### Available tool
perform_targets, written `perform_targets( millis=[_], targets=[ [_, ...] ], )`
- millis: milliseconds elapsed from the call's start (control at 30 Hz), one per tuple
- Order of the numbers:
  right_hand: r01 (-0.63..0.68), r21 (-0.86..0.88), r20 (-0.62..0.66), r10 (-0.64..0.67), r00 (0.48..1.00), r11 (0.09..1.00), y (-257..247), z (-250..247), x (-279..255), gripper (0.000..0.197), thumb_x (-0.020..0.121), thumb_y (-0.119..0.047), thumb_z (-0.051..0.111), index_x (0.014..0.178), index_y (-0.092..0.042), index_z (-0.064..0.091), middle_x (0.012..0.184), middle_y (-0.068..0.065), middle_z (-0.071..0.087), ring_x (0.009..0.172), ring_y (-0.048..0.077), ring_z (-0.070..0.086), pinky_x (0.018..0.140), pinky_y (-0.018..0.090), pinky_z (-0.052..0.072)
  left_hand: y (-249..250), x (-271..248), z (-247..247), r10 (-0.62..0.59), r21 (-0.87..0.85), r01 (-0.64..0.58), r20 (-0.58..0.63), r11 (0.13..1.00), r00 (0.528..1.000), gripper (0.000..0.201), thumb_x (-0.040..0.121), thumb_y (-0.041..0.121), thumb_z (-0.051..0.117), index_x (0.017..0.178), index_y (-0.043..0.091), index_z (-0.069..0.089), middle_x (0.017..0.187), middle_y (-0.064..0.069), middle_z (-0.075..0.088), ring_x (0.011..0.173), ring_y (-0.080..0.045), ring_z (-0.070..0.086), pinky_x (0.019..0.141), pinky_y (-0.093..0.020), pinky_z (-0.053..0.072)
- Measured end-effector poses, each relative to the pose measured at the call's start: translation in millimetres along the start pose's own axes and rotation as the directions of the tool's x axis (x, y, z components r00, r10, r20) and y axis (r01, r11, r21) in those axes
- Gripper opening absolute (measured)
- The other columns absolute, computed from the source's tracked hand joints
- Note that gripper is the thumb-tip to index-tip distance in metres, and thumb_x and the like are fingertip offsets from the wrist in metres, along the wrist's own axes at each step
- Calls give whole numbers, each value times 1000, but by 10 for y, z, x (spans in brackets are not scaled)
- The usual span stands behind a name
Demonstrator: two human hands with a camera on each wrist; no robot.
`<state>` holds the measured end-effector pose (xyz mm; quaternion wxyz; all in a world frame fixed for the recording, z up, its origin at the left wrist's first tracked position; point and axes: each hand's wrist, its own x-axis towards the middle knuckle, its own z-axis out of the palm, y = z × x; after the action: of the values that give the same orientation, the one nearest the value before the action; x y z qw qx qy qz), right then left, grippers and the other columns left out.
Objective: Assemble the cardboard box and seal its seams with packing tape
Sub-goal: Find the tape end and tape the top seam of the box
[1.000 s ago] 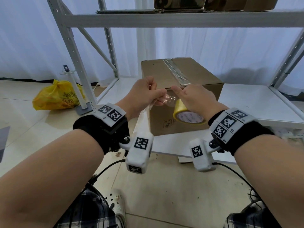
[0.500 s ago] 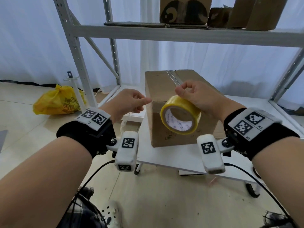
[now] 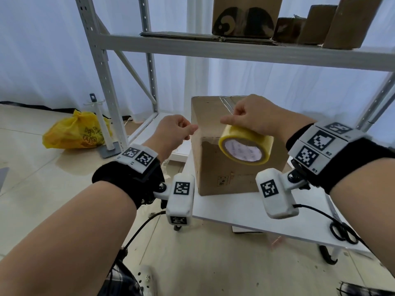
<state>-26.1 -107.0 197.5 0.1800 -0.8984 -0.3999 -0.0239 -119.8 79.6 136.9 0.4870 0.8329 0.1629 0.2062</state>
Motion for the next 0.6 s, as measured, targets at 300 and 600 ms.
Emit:
perform_targets(
  millis=[300, 600],
  targets=[
    [-104, 203, 39, 98, 994, 974, 111, 63, -138, 48, 84, -63, 43, 85, -16, 55, 75, -3, 53, 66, 9, 50, 60, 21, 35, -11, -13, 5, 10, 18, -9, -62, 1000, 998, 19, 92, 30, 59, 87, 12, 55, 76, 0, 58, 67, -11, 50, 61, -23, 41],
    [-27, 281, 90, 1, 996, 959, 23, -21, -108, 19, 85, -41, 66, 98, -28, 68, 95, -9, 59, 93, 8, 55, 70, 23, 45, -69, -1, -4, -17, 118, 18, -6, 993, 1000, 46, 75, 53, 70, 91, 12, 55, 80, 2, 56, 71, -9, 50, 65, -24, 42]
  ],
)
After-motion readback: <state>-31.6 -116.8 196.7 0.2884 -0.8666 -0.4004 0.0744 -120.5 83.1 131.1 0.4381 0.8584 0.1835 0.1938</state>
